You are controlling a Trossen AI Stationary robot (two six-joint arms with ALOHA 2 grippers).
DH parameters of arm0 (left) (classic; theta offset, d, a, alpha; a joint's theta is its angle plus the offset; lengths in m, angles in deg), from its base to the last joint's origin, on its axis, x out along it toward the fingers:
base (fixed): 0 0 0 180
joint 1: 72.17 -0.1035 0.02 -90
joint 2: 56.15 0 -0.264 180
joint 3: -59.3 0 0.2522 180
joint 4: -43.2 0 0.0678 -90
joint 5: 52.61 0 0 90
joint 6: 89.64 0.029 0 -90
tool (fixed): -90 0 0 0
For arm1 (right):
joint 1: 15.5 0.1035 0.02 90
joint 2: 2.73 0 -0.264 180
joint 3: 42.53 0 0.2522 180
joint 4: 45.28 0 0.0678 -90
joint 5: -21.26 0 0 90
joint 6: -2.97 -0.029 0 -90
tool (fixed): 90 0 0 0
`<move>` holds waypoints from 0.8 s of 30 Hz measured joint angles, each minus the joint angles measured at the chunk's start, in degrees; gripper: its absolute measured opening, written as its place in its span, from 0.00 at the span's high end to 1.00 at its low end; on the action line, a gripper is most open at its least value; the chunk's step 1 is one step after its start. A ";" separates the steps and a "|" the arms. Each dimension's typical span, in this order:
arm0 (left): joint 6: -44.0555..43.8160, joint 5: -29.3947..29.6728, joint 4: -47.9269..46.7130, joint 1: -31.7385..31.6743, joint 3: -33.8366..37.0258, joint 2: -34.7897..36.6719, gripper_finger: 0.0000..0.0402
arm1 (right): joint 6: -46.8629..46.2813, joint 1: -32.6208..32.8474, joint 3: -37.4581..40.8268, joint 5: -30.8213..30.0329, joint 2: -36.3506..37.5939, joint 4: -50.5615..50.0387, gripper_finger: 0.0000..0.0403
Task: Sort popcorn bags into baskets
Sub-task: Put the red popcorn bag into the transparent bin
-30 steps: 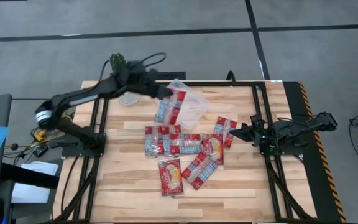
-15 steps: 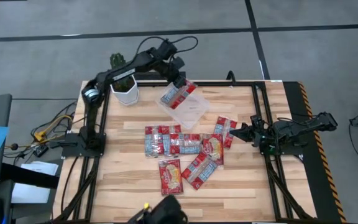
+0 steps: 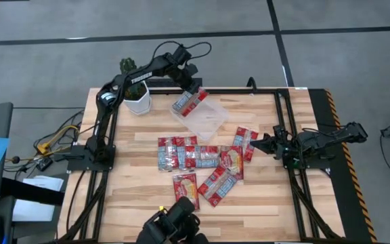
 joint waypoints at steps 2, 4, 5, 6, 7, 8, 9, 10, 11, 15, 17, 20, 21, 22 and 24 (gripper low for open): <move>0.17 0.46 0.44 0.00 0.57 0.03 0.97 | -0.02 0.00 -0.01 -0.02 0.02 -0.28 0.88; -0.04 1.39 0.51 0.02 1.43 0.07 0.96 | -0.03 0.00 -0.01 -0.02 0.01 -0.46 0.88; -0.45 1.45 0.17 0.02 1.90 0.07 0.96 | -0.07 0.00 -0.01 -0.04 0.02 -0.52 0.88; -0.70 1.46 -0.17 0.00 2.27 0.07 0.96 | -0.04 0.00 -0.02 -0.04 0.02 -0.71 0.88; -0.84 1.43 -0.12 -0.08 2.75 0.07 0.96 | -0.04 0.02 -0.02 -0.04 0.02 -0.79 0.88; -0.88 1.47 -0.17 -0.07 3.03 0.07 0.96 | -0.04 0.00 -0.02 -0.04 0.02 -0.80 0.88; -0.84 1.59 -0.49 -0.09 3.21 0.07 0.96 | -0.04 0.00 -0.02 -0.04 0.02 -0.83 0.88; -0.68 2.16 -0.78 -0.09 3.39 0.07 0.96 | -0.04 0.00 -0.02 -0.04 0.02 -0.86 0.88; -0.66 2.97 -0.78 -0.09 3.45 0.07 0.96 | -0.05 0.00 -0.02 -0.04 0.02 -0.87 0.88; -1.28 4.80 -0.69 -0.11 3.45 0.07 0.95 | -0.04 0.00 -0.02 -0.04 0.02 -1.02 0.88; -1.39 4.74 -0.69 -0.10 3.45 0.07 0.91 | -0.04 0.00 -0.02 -0.04 0.02 -1.03 0.88; -0.20 4.52 -0.67 -0.02 3.45 0.07 0.83 | -0.07 0.00 -0.02 -0.04 0.02 -1.03 0.88; 0.10 4.37 -0.67 0.00 3.45 0.07 0.80 | -0.07 0.00 -0.02 -0.04 0.02 -1.03 0.88; 0.31 4.22 -0.67 0.00 3.45 0.07 0.76 | -0.07 0.00 -0.02 -0.04 0.02 -1.03 0.88; 0.90 4.14 -0.65 0.02 3.45 0.07 0.68 | -0.07 0.00 -0.02 -0.04 0.02 -1.03 0.88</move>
